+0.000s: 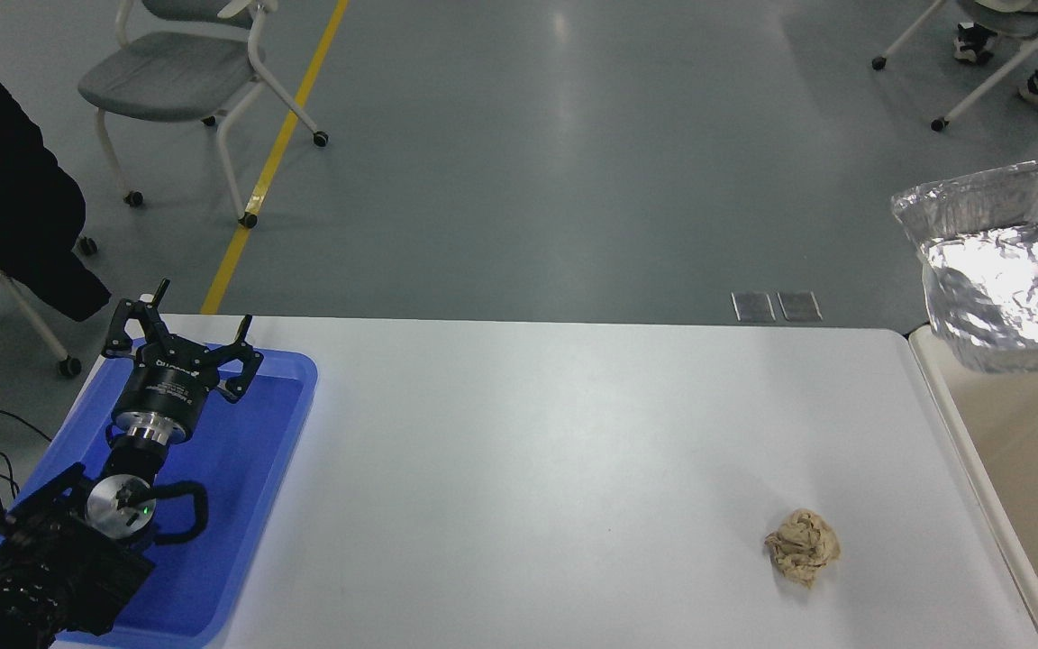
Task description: Pick up foil plate and place in dustbin
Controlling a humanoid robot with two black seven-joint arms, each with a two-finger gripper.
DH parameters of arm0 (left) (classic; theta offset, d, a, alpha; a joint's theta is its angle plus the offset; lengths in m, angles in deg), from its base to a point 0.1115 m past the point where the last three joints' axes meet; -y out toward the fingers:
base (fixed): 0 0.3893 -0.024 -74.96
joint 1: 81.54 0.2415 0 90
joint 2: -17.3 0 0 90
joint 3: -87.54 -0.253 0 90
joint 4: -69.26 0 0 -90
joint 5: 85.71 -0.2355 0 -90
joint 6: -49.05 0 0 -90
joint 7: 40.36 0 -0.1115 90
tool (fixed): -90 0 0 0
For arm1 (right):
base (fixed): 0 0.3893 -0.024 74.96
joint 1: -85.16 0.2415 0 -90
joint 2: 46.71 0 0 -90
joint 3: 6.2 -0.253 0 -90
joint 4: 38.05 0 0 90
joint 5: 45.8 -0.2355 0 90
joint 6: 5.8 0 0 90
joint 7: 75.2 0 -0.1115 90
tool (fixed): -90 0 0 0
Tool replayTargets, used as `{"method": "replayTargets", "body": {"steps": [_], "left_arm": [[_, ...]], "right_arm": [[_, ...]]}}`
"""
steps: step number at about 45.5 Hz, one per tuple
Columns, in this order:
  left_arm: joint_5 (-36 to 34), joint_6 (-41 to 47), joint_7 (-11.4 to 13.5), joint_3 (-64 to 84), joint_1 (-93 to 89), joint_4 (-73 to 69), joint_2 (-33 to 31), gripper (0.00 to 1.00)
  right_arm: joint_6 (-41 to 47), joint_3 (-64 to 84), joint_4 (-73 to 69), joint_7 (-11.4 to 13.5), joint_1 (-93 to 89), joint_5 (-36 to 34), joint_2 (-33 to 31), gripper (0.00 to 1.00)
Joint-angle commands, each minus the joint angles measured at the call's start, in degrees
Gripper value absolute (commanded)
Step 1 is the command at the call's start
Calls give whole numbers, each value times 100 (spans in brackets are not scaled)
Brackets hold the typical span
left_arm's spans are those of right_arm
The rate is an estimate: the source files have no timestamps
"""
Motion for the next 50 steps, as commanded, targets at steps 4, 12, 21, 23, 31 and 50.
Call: {"method": "replayTargets", "body": {"steps": [4,12,21,23,31,50], "left_arm": [[0,0,0,-9,1,-1,0,100],[0,0,9,-9,-8,-1,0,100],[0,0,9,-9,-8,-1,-9,100],[0,0,9,-9,-8,-1,0,100],[0,0,9,-9,-8,-1,-9,100],[0,0,9,-9,-8,-1,-9,100]], "right_arm": [[-636,-351,1031,-247,-1585,1439,-919,0],[-2155,-728,1743,-467,-3351,1386,-797,0],[-3203,-1826,2525,-467,-5399,1070,-208,0],[-3291,-2081,2762,-467,-5786,895,-33,0],[-3616,-2627,4071,-493,-6920,201,872,0],[-3660,-2742,5347,-669,-7765,-794,1919,0]]}}
